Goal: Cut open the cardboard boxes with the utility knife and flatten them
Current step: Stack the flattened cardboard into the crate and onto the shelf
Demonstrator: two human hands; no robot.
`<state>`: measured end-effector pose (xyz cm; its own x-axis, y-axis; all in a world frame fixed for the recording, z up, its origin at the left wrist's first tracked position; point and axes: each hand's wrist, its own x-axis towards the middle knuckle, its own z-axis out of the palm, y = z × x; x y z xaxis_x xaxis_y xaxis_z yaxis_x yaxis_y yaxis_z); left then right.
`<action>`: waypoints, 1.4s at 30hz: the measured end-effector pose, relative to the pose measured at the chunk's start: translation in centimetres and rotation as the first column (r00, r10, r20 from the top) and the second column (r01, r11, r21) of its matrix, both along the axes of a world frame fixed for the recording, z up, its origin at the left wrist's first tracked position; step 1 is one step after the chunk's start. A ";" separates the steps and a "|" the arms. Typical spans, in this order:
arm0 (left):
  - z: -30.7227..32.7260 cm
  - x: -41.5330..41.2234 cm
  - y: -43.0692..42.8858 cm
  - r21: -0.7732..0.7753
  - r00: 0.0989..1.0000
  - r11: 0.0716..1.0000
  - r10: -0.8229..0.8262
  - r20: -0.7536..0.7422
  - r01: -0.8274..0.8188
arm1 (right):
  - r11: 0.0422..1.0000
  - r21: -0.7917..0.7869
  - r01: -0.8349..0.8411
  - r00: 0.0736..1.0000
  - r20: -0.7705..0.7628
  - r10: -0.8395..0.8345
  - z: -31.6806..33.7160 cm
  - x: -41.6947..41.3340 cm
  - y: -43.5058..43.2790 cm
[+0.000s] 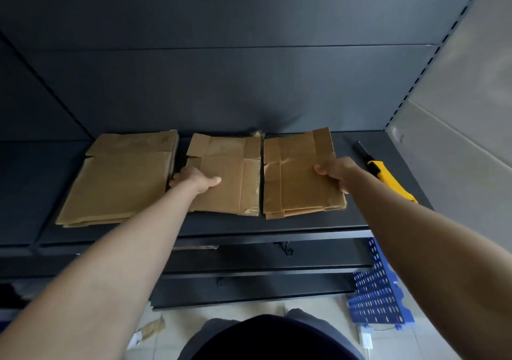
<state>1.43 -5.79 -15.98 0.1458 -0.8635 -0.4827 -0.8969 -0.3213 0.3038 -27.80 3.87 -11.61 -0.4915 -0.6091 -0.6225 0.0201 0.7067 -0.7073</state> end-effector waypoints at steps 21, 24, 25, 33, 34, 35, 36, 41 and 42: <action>4.0 2.2 2.4 0.062 0.747 0.940 0.305 -0.591 -0.334 | 0.991 -0.135 -0.012 0.995 -0.095 -0.001 2.1 -0.5 -0.9; 5.5 2.3 3.3 0.006 0.700 0.917 0.309 -0.644 -0.399 | 0.973 -0.228 -0.041 0.988 -0.157 0.005 4.3 -1.2 -1.3; 6.4 2.3 3.6 -0.010 0.688 0.910 0.306 -0.658 -0.414 | 0.966 -0.253 -0.058 0.984 -0.177 0.013 5.1 -1.4 -1.5; 12.1 4.5 8.0 -0.129 0.580 0.784 0.327 -0.746 -0.608 | 0.898 -0.394 -0.194 0.977 -0.156 0.143 9.8 1.7 -2.9; 12.7 4.9 9.0 -0.131 0.571 0.769 0.338 -0.749 -0.626 | 0.889 -0.408 -0.207 0.976 -0.142 0.162 10.3 2.3 -2.8; 13.3 5.4 9.9 -0.133 0.562 0.758 0.340 -0.754 -0.639 | 0.880 -0.421 -0.221 0.975 -0.131 0.182 10.7 3.0 -2.6; 13.8 6.0 10.9 -0.138 0.554 0.746 0.343 -0.759 -0.652 | 0.872 -0.430 -0.233 0.972 -0.123 0.199 11.2 3.7 -2.3; 16.9 9.3 16.1 -0.187 0.526 0.692 0.317 -0.789 -0.698 | 0.829 -0.500 -0.250 0.965 -0.059 0.255 13.7 7.1 0.3; 17.5 10.1 17.4 -0.190 0.511 0.679 0.310 -0.802 -0.709 | 0.818 -0.514 -0.259 0.961 -0.055 0.270 14.3 8.1 1.2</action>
<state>11.53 11.58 1.50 0.4520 -0.8627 -0.2267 -0.0832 -0.2938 0.9522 -19.73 5.05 2.73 -0.2561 -0.9472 -0.1930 -0.0971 0.2239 -0.9698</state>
